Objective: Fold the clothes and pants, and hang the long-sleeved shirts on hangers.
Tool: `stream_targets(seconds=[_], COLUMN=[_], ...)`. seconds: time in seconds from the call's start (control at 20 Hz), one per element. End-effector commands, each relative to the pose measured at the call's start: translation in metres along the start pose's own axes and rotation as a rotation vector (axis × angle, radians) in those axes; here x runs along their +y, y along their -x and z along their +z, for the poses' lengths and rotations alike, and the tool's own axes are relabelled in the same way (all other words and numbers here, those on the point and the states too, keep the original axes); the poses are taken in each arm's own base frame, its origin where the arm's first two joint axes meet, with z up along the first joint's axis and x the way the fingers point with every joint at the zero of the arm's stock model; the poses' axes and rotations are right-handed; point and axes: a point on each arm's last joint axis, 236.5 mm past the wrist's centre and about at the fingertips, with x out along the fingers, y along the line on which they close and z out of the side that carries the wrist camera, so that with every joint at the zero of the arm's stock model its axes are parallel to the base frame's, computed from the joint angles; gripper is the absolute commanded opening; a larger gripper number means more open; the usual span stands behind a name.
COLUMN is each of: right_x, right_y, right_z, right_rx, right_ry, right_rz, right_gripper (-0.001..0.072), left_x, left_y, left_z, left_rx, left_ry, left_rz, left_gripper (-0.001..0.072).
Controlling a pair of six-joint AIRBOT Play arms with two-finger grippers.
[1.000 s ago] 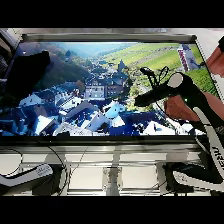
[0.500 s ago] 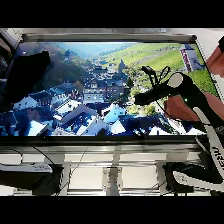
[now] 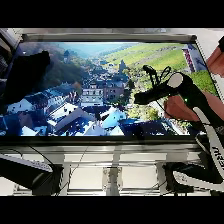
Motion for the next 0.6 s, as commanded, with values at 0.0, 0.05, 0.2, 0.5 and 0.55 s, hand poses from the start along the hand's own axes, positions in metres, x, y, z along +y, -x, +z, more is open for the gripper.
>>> stream_targets(seconds=[0.0, 0.05, 0.2, 0.5, 0.55], right_x=[0.000, 0.000, 0.000, 0.001, 0.001], right_y=[0.000, 0.000, 0.000, 0.000, 0.000], right_z=[0.000, 0.000, 0.000, 0.001, 0.001], right_rx=[-0.001, -0.001, -0.001, -0.003, -0.003], right_ry=[-0.016, -0.016, -0.019, -0.030, -0.040], right_rz=[0.001, 0.001, 0.001, 0.004, 0.004], right_gripper=[0.0013, 0.0013, 0.0013, 0.0013, 0.0013], left_x=[-0.001, -0.005, -0.018, -0.024, -0.029], left_y=[-0.011, -0.011, -0.012, -0.028, -0.032], left_z=[0.011, 0.016, 0.023, 0.014, 0.011], left_rx=[-0.049, -0.069, -0.099, -0.084, -0.078], left_ry=[0.013, 0.006, 0.016, -0.004, 0.005], left_rz=[-0.014, -0.029, -0.088, -0.095, -0.107], left_gripper=[0.0634, 0.0633, 0.0633, 0.0623, 0.0623])
